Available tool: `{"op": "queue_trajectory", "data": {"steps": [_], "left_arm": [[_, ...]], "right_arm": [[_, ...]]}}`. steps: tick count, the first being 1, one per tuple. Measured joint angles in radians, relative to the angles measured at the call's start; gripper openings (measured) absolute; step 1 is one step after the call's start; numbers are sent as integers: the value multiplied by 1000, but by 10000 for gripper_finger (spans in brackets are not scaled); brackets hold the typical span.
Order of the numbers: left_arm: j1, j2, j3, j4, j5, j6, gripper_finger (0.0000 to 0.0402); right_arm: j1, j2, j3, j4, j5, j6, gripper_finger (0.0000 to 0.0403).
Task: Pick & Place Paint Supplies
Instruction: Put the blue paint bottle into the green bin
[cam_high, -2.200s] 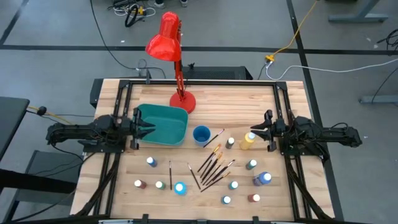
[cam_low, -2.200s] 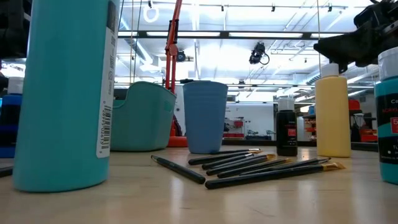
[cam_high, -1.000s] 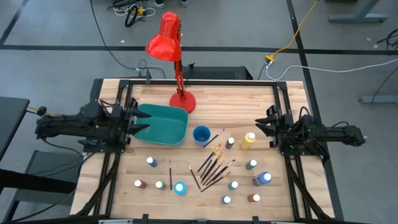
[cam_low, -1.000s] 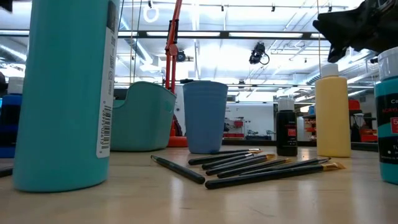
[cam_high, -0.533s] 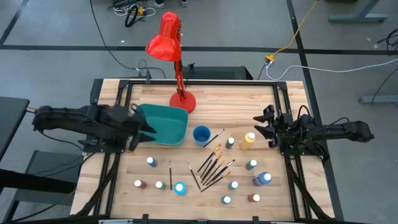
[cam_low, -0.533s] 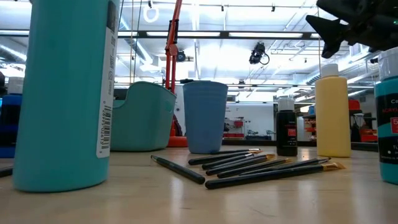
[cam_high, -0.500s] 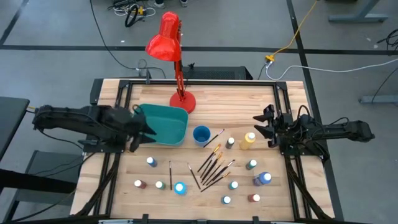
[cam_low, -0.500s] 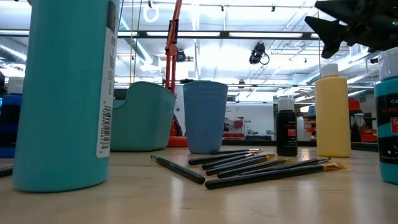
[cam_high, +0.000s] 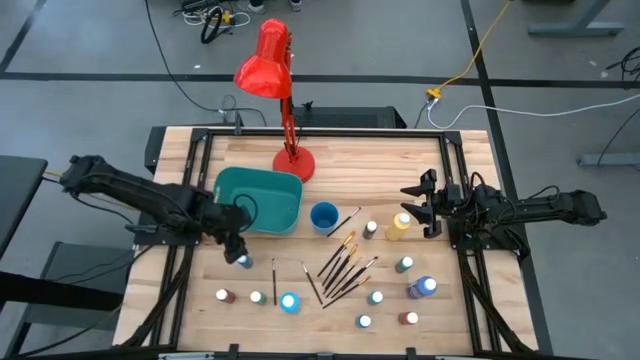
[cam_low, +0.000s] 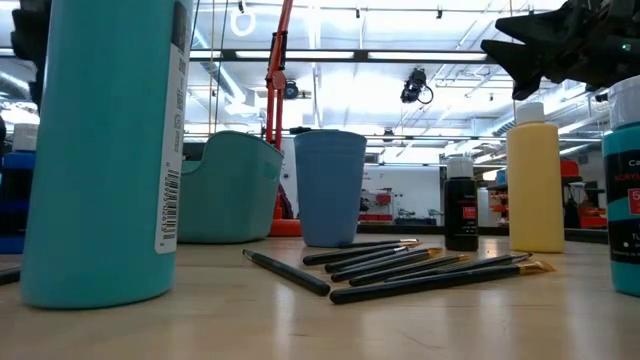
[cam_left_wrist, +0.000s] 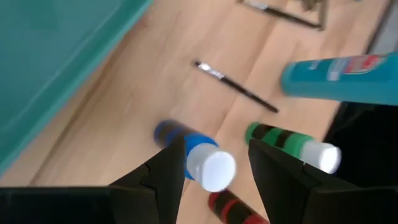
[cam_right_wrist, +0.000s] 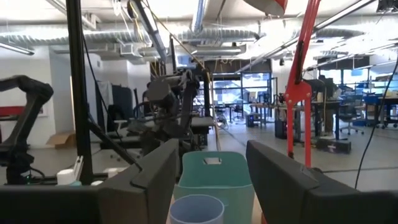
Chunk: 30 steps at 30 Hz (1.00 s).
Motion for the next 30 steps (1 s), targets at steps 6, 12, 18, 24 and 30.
{"op": "queue_trajectory", "data": {"steps": [6, 12, 18, 24, 30], "left_arm": [[-48, 97, 1, -5, -4, -50, 187], [-93, 175, 55, -65, -51, -47, 188], [-139, 239, 211, -262, -138, -75, 187], [-194, 300, 243, -283, -172, -145, 187], [-228, 364, 243, -299, -159, -168, 187]], "right_arm": [[0, 0, 0, 2, 0, 0, 204], [0, 0, 0, 2, 2, 0, 204], [0, 1, 0, -9, 2, 0, 204], [0, 3, 0, -24, 1, -1, 204], [0, 3, 0, -28, 0, -1, 204]]}}
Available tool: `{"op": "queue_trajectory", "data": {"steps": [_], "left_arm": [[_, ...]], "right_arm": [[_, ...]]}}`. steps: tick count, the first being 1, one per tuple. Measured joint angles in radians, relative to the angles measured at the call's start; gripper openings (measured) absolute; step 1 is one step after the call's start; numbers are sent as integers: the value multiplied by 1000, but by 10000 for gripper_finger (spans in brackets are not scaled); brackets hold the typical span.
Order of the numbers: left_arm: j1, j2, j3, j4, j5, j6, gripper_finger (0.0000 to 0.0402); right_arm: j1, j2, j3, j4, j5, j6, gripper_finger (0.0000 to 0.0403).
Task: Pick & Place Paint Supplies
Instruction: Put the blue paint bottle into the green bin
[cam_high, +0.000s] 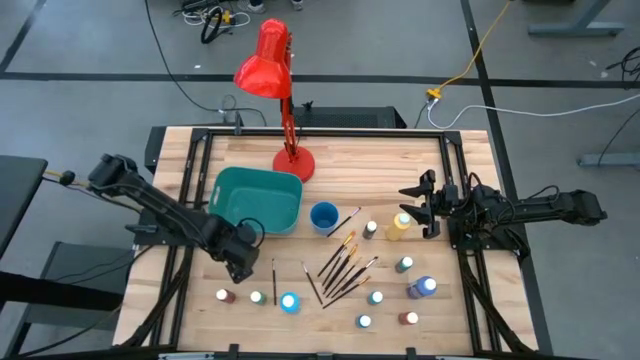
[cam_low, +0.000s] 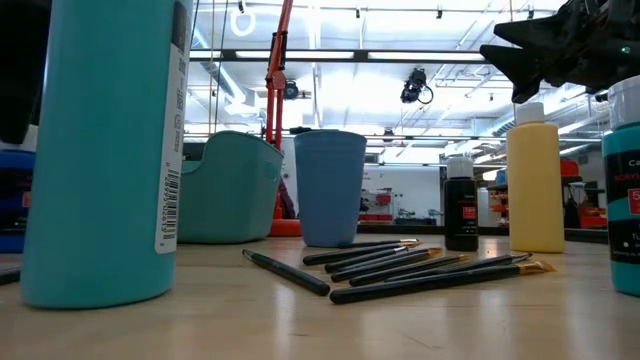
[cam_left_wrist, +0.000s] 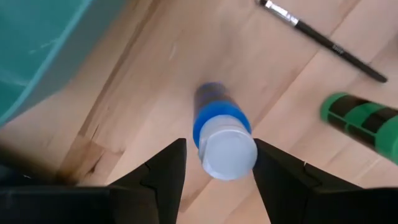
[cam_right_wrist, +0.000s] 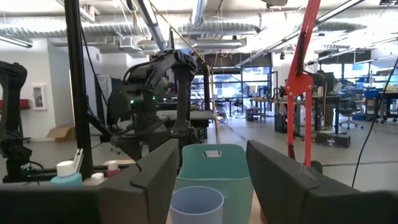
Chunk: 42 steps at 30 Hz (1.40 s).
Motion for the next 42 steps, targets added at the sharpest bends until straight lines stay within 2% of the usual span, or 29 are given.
{"op": "queue_trajectory", "data": {"steps": [6, 14, 17, 19, 25, 29, 37, 42], "left_arm": [[-7, 30, 0, 11, -20, 44, 184], [-7, 29, 1, 13, -52, 59, 137], [-7, 28, 1, 13, -53, 55, 131], [-7, 28, 1, 14, -57, 54, 140], [-7, 29, 0, 17, -73, 77, 207], [-7, 29, 0, 17, -76, 78, 216], [-6, 30, -1, 17, -82, 79, 189], [-6, 29, 0, 17, -75, 92, 152]], "right_arm": [[0, 2, 0, -2, 0, 0, 204], [0, 2, 0, -2, 0, 0, 204], [0, 2, 0, -2, 0, 0, 204], [0, 2, 0, -2, 0, 0, 204], [0, 2, 0, -1, 0, 1, 204], [0, 2, 0, -1, 1, 11, 204], [0, 2, 0, -1, 0, 27, 204], [0, 2, 0, -1, 1, 27, 204]]}}
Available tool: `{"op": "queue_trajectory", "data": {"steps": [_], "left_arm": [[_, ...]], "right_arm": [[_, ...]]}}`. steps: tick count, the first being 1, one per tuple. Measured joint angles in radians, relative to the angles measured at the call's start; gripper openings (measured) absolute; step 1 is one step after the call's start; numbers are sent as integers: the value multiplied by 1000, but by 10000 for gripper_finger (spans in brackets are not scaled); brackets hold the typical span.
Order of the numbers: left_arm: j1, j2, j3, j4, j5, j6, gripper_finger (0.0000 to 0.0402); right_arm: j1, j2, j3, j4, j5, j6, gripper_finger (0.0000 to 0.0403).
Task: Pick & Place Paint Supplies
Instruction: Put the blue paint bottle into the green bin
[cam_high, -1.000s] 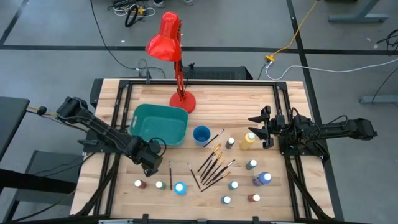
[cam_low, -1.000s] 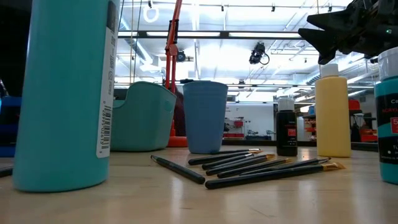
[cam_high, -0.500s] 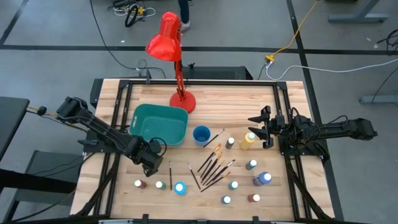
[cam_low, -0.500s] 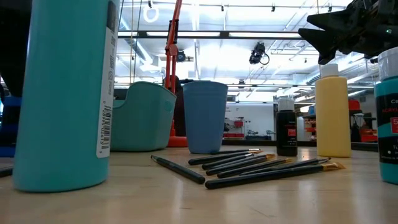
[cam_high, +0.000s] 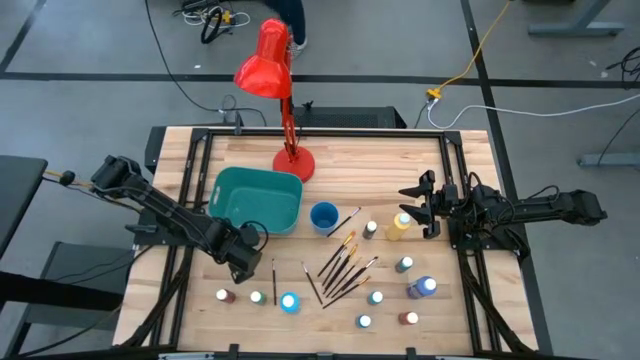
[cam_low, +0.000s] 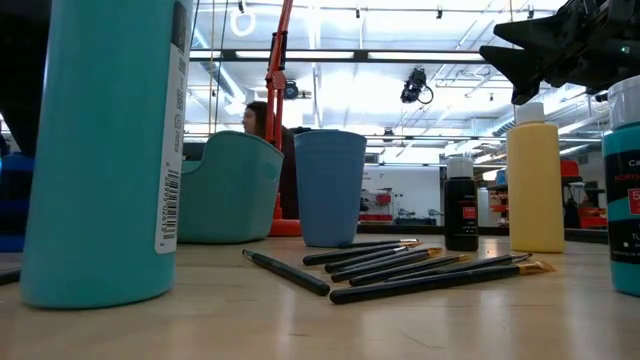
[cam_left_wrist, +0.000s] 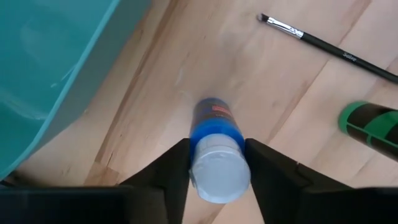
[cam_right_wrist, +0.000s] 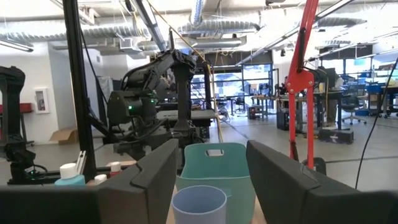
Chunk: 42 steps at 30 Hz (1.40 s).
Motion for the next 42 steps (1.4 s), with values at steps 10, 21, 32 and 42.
{"op": "queue_trajectory", "data": {"steps": [10, 21, 32, 42], "left_arm": [[0, -1, 3, -3, 10, 37, 131], [0, 2, 249, -219, -92, 81, 132], [111, 0, 468, -471, -254, 151, 132], [406, 0, 468, -478, -203, 415, 133]], "right_arm": [[0, 0, 0, 0, 1, 0, 204], [0, 0, 0, 0, 1, -1, 204], [0, 0, 0, 0, 2, 0, 204], [0, 0, 0, 0, 2, 2, 204]]}}
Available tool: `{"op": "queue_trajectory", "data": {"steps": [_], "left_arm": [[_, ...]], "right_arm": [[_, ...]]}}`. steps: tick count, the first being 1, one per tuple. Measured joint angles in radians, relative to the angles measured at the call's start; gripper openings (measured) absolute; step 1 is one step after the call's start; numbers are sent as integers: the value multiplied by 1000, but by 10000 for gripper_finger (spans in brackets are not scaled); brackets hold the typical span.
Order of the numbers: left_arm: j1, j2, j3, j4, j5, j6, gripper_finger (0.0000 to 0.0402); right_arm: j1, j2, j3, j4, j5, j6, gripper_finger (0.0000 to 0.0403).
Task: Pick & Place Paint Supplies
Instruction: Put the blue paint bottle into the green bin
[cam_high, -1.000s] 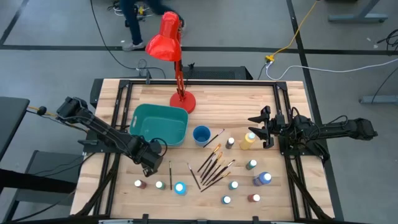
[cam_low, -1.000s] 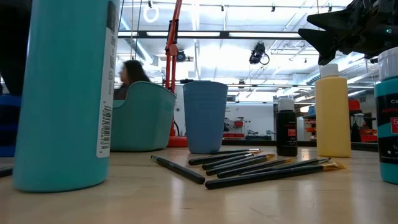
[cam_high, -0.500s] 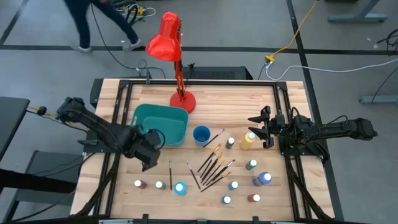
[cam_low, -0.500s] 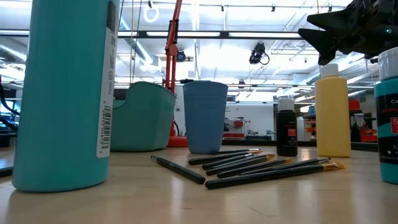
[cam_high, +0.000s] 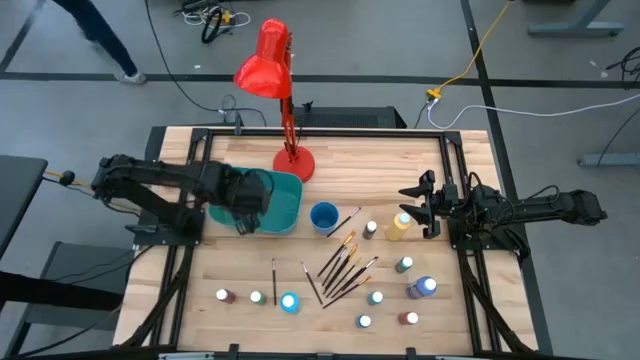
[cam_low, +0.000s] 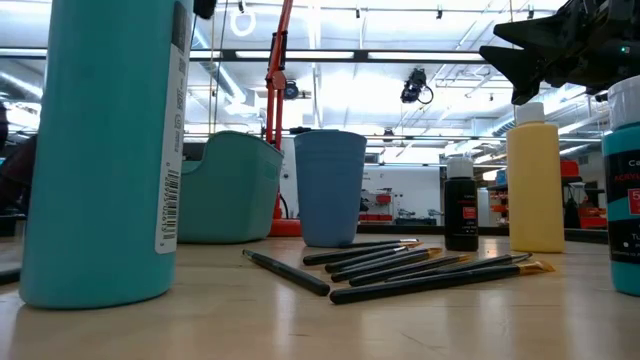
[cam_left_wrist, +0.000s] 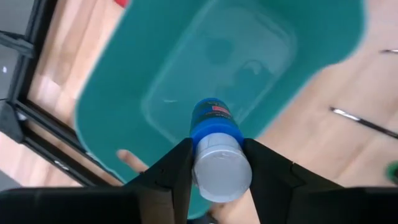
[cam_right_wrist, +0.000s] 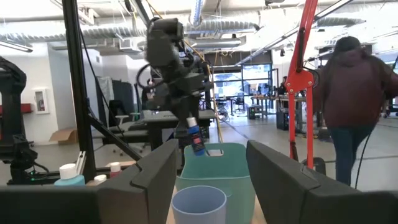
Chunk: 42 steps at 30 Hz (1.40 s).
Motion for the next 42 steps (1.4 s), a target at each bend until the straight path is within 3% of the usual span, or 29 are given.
{"op": "queue_trajectory", "data": {"steps": [9, 14, 19, 36, 42], "left_arm": [[198, 0, -11, 8, 51, 195, 137], [270, -7, -95, 29, 67, 280, 131], [343, -6, -186, 155, 101, 377, 131], [541, -7, -430, 368, 187, 554, 133], [599, -7, -445, 403, 185, 591, 131]], "right_arm": [[0, 0, 0, 0, 0, 1, 204], [0, 0, 0, 0, 0, 1, 204], [0, 0, 0, 0, 0, 2, 204], [0, 0, 0, -1, 0, 27, 204], [0, 0, 0, -1, 0, 27, 204]]}}
